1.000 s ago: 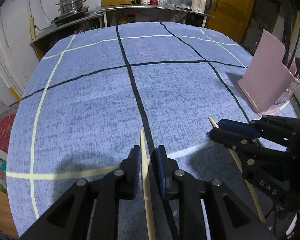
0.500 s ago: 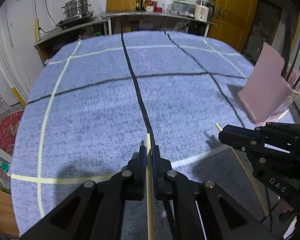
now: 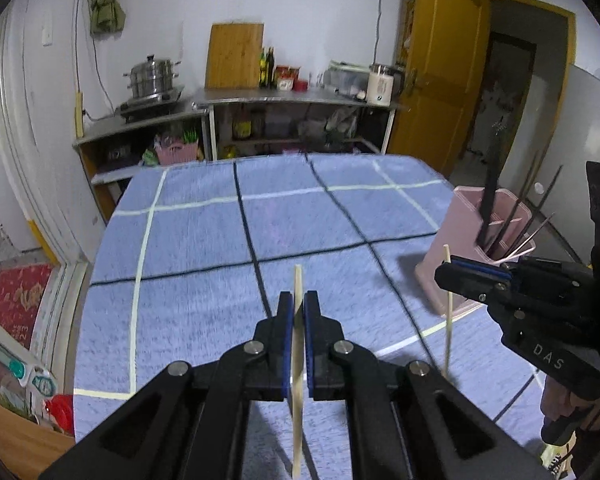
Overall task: Organize utensils
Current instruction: 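Lift both wooden chopsticks upright and carry them over the pink holder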
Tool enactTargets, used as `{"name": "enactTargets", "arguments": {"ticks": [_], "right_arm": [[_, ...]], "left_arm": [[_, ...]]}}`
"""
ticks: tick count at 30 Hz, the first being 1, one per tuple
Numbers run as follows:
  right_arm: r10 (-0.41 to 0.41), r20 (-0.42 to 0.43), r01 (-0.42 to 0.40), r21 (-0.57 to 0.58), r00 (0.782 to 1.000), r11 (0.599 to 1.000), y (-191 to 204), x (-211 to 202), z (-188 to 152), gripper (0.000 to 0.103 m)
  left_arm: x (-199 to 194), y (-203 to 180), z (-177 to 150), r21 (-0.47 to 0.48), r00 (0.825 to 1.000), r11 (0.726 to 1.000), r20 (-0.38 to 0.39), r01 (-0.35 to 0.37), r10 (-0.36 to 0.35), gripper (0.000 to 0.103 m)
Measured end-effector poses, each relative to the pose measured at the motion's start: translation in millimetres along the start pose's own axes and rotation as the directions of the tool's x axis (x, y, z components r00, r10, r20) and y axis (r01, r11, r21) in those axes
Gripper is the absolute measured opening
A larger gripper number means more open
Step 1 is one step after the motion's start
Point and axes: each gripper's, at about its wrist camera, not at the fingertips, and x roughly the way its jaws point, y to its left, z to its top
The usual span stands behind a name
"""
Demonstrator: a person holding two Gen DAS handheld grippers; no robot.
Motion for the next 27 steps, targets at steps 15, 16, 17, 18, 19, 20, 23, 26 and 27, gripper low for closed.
{"name": "enactTargets", "arguments": {"ticks": [15,16,17,18,19,20,23,26,27], "right_arm": [[-0.034,0.075,0.032,0.023,0.997,0.999,-9,-51,-4,0.006],[-0.036,0.078,0.034,0.025,0.996,0.999,-9,-53,-4,0.006],[-0.039,0.081,0.037,0.027,0.996,0.999,-10,-56,-5,0.006],[-0.041,0.086,0.039,0.030,0.995,0.999,-11,-58,-5,0.006],[-0.044,0.090,0.041,0.032,0.995,0.999,-12,-61,-6,0.006],[-0.046,0.094,0.043,0.034,0.994,0.998,-13,-63,-6,0.006],[-0.057,0.106,0.054,0.040,0.993,0.998,-17,-70,-6,0.006],[-0.074,0.119,0.068,0.052,0.990,0.996,-22,-78,-8,0.006],[-0.084,0.123,0.077,0.062,0.989,0.995,-26,-81,-10,0.006]], "left_arm": [[-28,-26,8,0.017,0.998,0.999,0.057,0.033,-0.034,0.006],[-29,-28,9,0.019,0.997,0.999,0.060,0.036,-0.037,0.006],[-30,-30,8,0.021,0.997,0.999,0.062,0.039,-0.040,0.006],[-31,-32,8,0.022,0.997,0.999,0.063,0.042,-0.044,0.006],[-32,-34,8,0.021,0.997,0.999,0.063,0.048,-0.050,0.006],[-33,-35,8,0.021,0.997,0.998,0.063,0.053,-0.054,0.006],[-35,-42,9,0.017,0.996,0.998,0.062,0.068,-0.069,0.006],[-37,-50,12,0.015,0.994,0.996,0.065,0.092,-0.093,0.006],[-37,-53,12,0.014,0.993,0.995,0.065,0.102,-0.102,0.006]]}}
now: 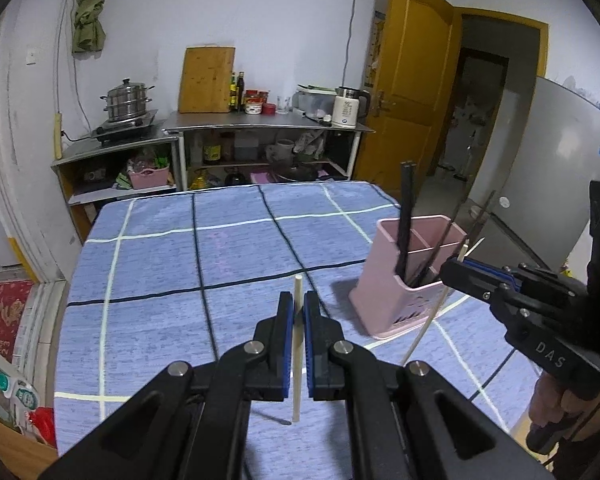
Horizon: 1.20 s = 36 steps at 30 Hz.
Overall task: Organize utensils
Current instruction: 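Lift both wooden chopsticks upright and carry them over the pink holder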
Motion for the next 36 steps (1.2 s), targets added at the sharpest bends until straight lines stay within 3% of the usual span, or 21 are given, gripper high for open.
{"name": "enactTargets", "arguments": {"ticks": [6,17,26,36], "right_arm": [[-0.048,0.040,0.045,0.065,0.998,0.997,-29,-21,1,0.006],[-0.134,0.158,0.106,0.170,0.978,0.980,-78,-56,37,0.006],[-0.166,0.232,0.117,0.209,0.958,0.971,-101,-61,64,0.006],[-0.181,0.237,0.131,0.209,0.954,0.969,-110,-35,62,0.006]], "left_arm": [[7,-22,9,-0.010,0.997,0.997,-0.004,0.081,-0.082,0.006],[7,-65,62,-0.001,0.981,0.983,0.066,0.182,-0.182,0.006],[17,-86,103,0.011,0.972,0.980,0.122,0.199,-0.199,0.006],[47,-92,106,0.021,0.974,0.982,0.127,0.185,-0.186,0.006]]}}
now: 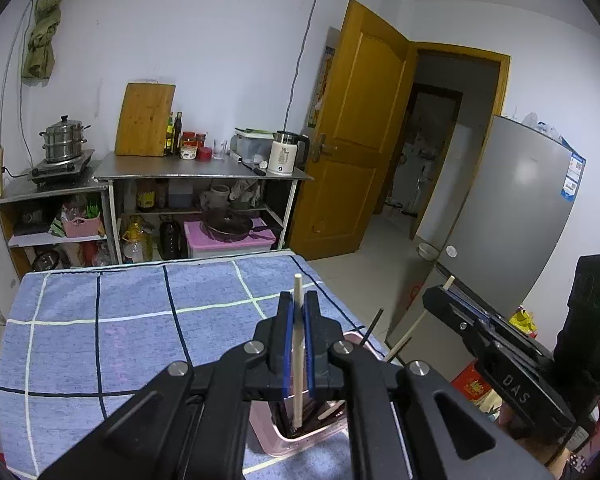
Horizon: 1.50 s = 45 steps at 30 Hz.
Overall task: Organize utensils
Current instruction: 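Lift both wooden chopsticks upright and carry them over the pink holder, then lower both wooden chopsticks into the pink holder and open both tools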
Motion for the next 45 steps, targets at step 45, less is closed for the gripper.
{"name": "enactTargets", "arguments": {"ticks": [45], "right_arm": [[-0.017,-0.120,0.013,-0.040,0.993,0.999,4,-18,-65,0.014]], "left_arm": [[-5,8,-68,-0.021,0.998,0.999,-0.054,0.032,-0.033,0.023]]}}
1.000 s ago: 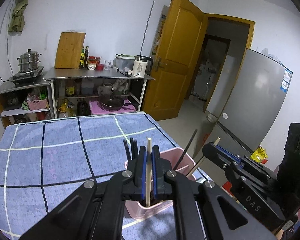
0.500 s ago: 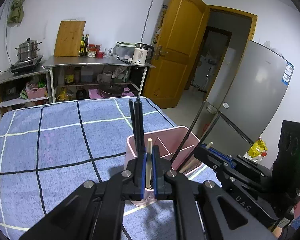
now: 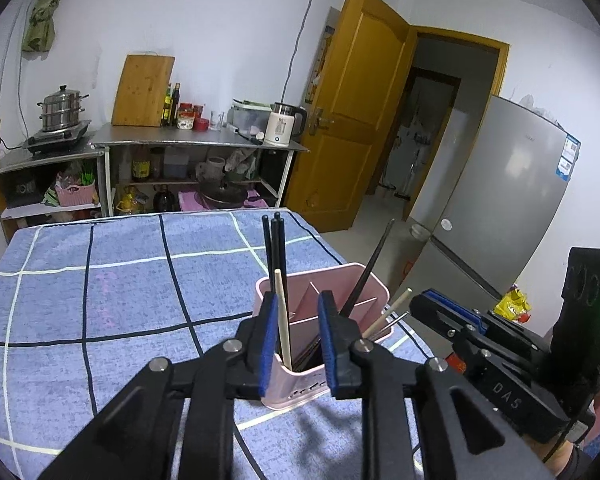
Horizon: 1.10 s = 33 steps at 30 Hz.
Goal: Organize utensils
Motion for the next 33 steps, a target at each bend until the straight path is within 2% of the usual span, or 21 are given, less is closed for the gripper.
{"name": "enactTargets", "arguments": {"ticks": [9,12,19,33], "right_arm": [[-0.011,0.014,0.011,0.001,1.000,1.000,5,-28,-15,0.022],[-0.014,0.007,0.014,-0.011,1.000,1.000,10,-33,-23,0.023],[-0.025,-0.003,0.024,-0.028,1.000,0.999,17,-46,-49,0.024],[-0.073,0.004,0.073,-0.066,0.997,0.995,31,-63,-101,0.028]], "left_arm": [[-30,-1,-21,0.009,0.999,1.000,0.039,-0.025,0.025,0.027],[-39,-1,-32,0.002,0.998,1.000,0.054,-0.028,0.028,0.039],[-50,-4,-64,0.000,0.997,0.999,0.066,-0.042,0.041,0.041],[-67,-10,-115,0.049,0.988,0.992,0.109,-0.117,0.111,0.050]]}}
